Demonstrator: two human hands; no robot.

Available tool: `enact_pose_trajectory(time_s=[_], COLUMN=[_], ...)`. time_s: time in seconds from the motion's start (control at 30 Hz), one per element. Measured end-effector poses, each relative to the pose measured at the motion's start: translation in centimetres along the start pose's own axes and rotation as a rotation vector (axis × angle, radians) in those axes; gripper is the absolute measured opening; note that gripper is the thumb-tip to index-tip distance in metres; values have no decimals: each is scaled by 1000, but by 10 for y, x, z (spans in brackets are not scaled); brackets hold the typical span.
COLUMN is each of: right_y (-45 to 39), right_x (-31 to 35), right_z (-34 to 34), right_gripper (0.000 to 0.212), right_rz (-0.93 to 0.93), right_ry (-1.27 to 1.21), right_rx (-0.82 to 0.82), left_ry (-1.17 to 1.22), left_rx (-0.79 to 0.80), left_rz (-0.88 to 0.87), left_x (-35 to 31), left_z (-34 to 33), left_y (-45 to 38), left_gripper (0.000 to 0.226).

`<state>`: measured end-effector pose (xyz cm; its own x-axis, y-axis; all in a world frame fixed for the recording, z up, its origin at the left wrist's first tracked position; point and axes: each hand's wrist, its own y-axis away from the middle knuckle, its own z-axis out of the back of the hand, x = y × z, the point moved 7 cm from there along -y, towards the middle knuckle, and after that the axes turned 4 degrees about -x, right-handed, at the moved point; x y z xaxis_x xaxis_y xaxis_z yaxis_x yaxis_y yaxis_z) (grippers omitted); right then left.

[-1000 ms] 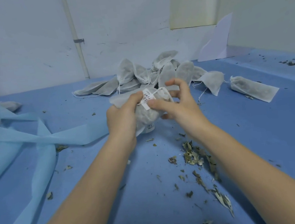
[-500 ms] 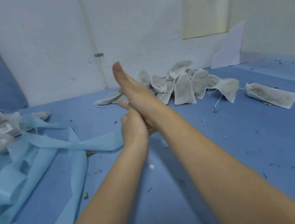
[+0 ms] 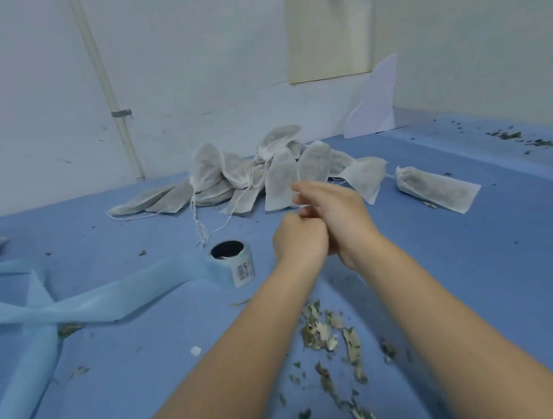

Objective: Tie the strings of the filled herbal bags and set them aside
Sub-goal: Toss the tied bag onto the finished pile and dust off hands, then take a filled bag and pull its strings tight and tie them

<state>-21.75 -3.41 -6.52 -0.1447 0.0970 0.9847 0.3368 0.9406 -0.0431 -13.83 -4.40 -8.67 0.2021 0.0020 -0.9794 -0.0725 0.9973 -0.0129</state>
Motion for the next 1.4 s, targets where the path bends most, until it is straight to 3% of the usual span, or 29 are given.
enact_pose_trajectory(time_s=[0.2, 0.47, 0.53, 0.77, 0.9, 1.07, 1.2, 1.27, 1.4], right_y=[-22, -41, -43, -50, -57, -60, -59, -55, -40], right_x=[-7, -10, -11, -24, -26, -24, -15, -3, 15], right_z=[55, 90, 95, 101, 100, 104, 104, 102, 93], right_gripper=[16, 27, 27, 26, 23, 23, 27, 17, 28], right_rz=[0, -11, -27, -134, -131, -102, 8, 138, 416], right_ry=[-54, -104, -120, -188, -185, -131, -6, 190, 432], right_rx=[-164, -356, -363, -369, -346, -363, -385, -383, -347], left_ry=[22, -72, -42, -85, -160, -272, -213, -186, -146], left_rx=[92, -17, -17, -63, -183, -184, -180, -191, -200], left_rz=[5, 61, 78, 100, 150, 91, -93, -154, -244], left_x=[-3, -1, -2, -11, -6, -11, -19, -25, -36], left_z=[-55, -89, -97, -125, -127, -126, -114, -100, -68], left_y=[-20, -78, -88, -108, -117, -113, -96, -84, -56], left_gripper=[29, 20, 30, 28, 27, 30, 30, 28, 20])
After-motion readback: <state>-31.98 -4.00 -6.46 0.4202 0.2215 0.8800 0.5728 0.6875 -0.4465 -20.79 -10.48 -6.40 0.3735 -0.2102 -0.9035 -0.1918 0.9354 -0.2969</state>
